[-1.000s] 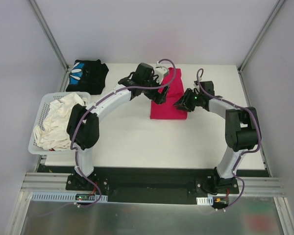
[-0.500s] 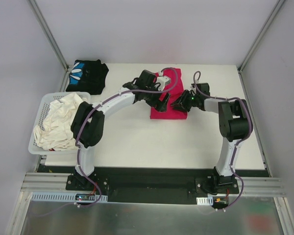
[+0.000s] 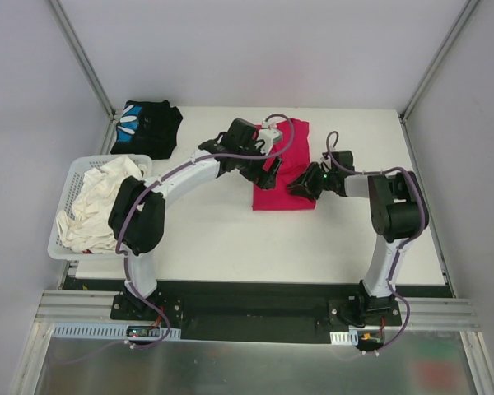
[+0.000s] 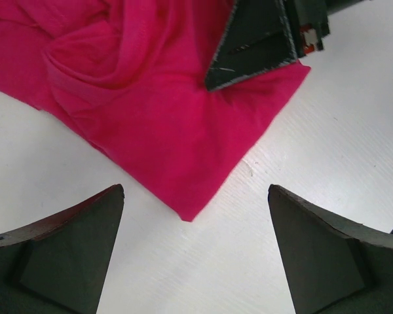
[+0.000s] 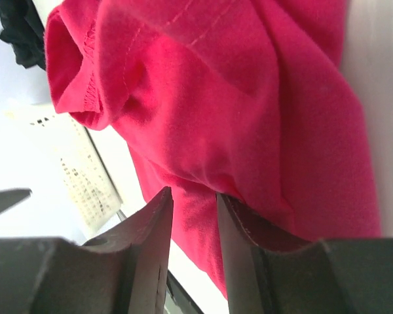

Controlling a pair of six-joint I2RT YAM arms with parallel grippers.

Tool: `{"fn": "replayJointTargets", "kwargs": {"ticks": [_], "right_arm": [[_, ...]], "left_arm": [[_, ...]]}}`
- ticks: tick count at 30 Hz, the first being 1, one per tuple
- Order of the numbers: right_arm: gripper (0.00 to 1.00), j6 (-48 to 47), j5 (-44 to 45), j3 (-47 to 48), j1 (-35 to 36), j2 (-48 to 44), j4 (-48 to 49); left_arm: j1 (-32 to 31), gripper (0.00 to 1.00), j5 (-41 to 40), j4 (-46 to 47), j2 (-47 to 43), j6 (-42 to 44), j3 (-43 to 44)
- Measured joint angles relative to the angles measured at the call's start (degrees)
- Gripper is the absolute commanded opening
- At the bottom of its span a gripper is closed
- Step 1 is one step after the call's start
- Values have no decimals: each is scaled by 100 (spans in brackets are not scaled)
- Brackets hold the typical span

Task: Fold and stack the t-shirts
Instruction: Fold the folded rectangular tshirt in 1/3 of the way

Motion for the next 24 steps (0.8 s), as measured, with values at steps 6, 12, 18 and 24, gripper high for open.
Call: {"fn": "replayJointTargets", "kwargs": {"ticks": [6, 12, 18, 24], "right_arm": [[38, -39, 44, -962, 63, -785, -146], [38, -188, 199, -2009, 302, -1840, -603], [39, -210, 330, -2852, 479, -2800, -922], [39, -457, 640, -2594, 487, -3289, -1690]], "left_arm": [[4, 92, -205, -7, -210, 26, -105], [13, 91, -339, 4, -509, 11, -181], [11, 91, -350, 44, -752, -94, -463], [11, 91, -352, 42, -846, -186, -647]]}}
